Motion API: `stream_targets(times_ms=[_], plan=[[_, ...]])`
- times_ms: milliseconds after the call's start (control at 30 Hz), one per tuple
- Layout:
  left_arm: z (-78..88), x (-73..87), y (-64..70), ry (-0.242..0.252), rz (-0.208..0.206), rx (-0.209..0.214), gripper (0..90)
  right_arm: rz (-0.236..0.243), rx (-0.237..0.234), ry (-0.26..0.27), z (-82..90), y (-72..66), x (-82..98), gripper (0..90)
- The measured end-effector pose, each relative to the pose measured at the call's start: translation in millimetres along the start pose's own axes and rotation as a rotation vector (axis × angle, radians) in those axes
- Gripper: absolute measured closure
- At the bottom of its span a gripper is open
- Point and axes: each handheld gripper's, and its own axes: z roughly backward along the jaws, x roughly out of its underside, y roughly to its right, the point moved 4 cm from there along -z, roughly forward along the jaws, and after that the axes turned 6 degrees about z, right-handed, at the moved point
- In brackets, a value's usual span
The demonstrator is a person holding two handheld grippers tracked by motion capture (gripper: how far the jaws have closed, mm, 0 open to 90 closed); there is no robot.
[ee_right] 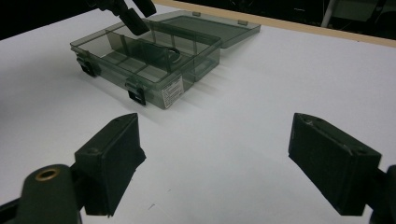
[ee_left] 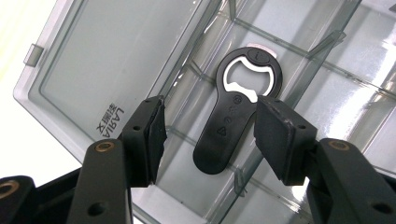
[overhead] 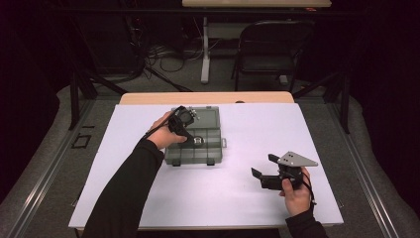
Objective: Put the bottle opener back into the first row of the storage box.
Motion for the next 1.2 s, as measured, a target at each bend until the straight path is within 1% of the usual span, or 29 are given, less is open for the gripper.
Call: stream_targets(times_ms=[100,167,300,367,467,600,633,733,833,900,1067,1200], plan=[[2.6,2.5,-2.0,0.001,0.036,0.011,45.2,0.000,-0.001,-0.003,-0.3,-0.2,0.2,16.4],[4.8,4.0,-3.8,0.008,0.047,0.015,45.8,0.001,-0.002,-0.005,-0.6,-0.6,0.3,16.4],[10.1,7.9,-7.8,0.024,0.091,0.004,46.1,-0.002,-0.002,-0.007,-0.9,-1.0,0.4,16.4],[12.5,10.1,-10.1,0.024,0.121,0.003,46.2,-0.002,-0.003,-0.008,-1.1,-1.2,0.4,16.4],[15.5,13.0,-12.2,0.034,0.155,0.002,46.2,-0.001,-0.002,-0.007,-1.7,-1.5,0.5,16.4],[19.5,17.2,-14.5,0.042,0.179,0.001,47.3,0.001,-0.002,-0.010,-1.8,-1.4,0.7,16.4],[19.5,18.3,-14.4,0.051,0.197,0.011,45.9,0.000,-0.004,-0.011,-2.0,-1.5,0.8,16.4],[21.1,21.1,-16.3,0.070,0.221,0.022,38.9,-0.001,-0.005,-0.015,-2.8,-1.9,1.2,16.4],[22.9,23.1,-19.0,0.067,0.245,0.033,30.0,-0.001,-0.005,-0.017,-3.3,-2.6,1.2,16.4],[24.5,23.2,-20.2,0.079,0.249,0.027,29.7,-0.001,-0.004,-0.017,-3.4,-2.5,1.2,16.4],[30.5,22.8,-22.4,0.113,0.278,0.046,27.3,-0.001,-0.001,-0.016,-2.7,-1.8,1.2,16.4],[33.0,23.5,-22.4,0.146,0.299,0.069,27.2,0.000,0.000,-0.011,-2.2,-1.7,0.7,16.4]])
